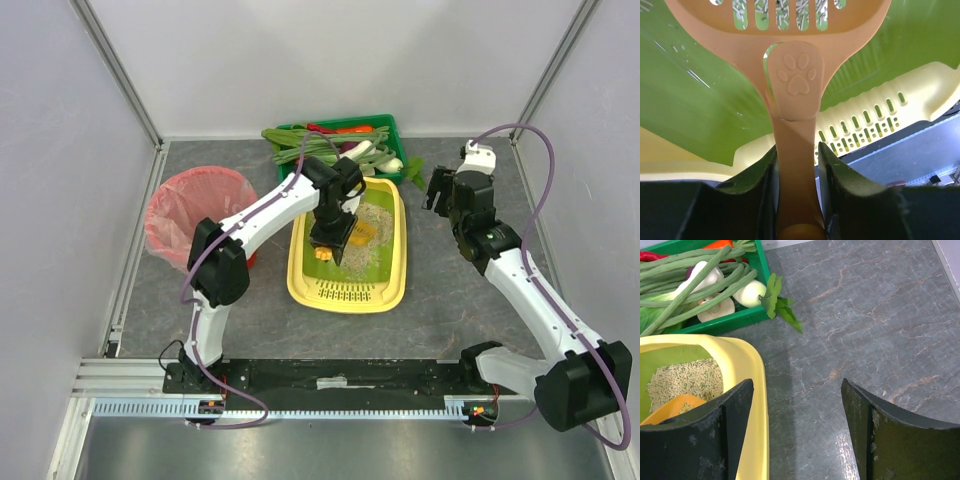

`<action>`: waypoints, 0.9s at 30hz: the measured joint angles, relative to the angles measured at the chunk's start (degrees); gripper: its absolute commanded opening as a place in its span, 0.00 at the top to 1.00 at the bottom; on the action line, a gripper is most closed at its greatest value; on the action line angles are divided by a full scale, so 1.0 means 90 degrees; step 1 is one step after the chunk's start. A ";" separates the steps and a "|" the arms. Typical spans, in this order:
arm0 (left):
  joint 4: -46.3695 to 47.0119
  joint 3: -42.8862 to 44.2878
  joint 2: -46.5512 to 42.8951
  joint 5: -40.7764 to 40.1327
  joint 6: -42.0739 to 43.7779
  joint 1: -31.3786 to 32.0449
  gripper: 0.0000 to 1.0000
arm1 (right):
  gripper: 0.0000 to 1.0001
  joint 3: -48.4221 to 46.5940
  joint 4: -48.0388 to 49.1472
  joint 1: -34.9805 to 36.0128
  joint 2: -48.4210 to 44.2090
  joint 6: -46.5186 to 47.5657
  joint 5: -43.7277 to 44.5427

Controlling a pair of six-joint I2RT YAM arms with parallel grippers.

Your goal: Clean the litter box

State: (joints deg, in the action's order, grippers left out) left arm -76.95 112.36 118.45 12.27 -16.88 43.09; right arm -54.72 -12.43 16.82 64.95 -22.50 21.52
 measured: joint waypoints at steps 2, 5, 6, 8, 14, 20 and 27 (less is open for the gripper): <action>0.0010 -0.0134 0.0000 0.0017 0.0002 0.0005 0.98 | 0.20 0.0066 0.0000 -0.0022 -0.0046 0.0000 0.0000; 0.0012 -0.0464 0.0000 0.0039 -0.0002 0.0015 0.98 | 0.20 0.0124 0.0000 -0.0053 -0.0058 -0.0002 0.0002; -0.0010 -0.0549 0.0002 0.0039 -0.0005 0.0015 0.98 | 0.20 0.0138 0.0000 -0.0061 -0.0058 -0.0005 0.0000; -0.0063 -0.0588 0.0002 0.0039 -0.0007 0.0015 0.98 | 0.20 0.0168 -0.0002 -0.0068 -0.0061 -0.0007 0.0000; -0.0080 -0.0471 0.0107 0.0041 -0.0012 0.0015 0.98 | 0.20 0.0197 -0.0002 -0.0121 -0.0061 -0.0007 0.0000; -0.0053 -0.0240 0.0561 0.0034 -0.0012 0.0017 0.98 | 0.20 0.0199 -0.0002 -0.0146 -0.0061 -0.0007 -0.0005; -0.0058 -0.0185 0.0821 0.0012 -0.0012 0.0017 0.98 | 0.20 0.0199 -0.0002 -0.0182 -0.0058 -0.0007 -0.0002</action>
State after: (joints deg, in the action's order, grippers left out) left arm -77.47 110.69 125.84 12.38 -16.99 43.24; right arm -52.93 -12.45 15.18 64.42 -22.57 21.50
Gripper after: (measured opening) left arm 0.394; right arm 0.798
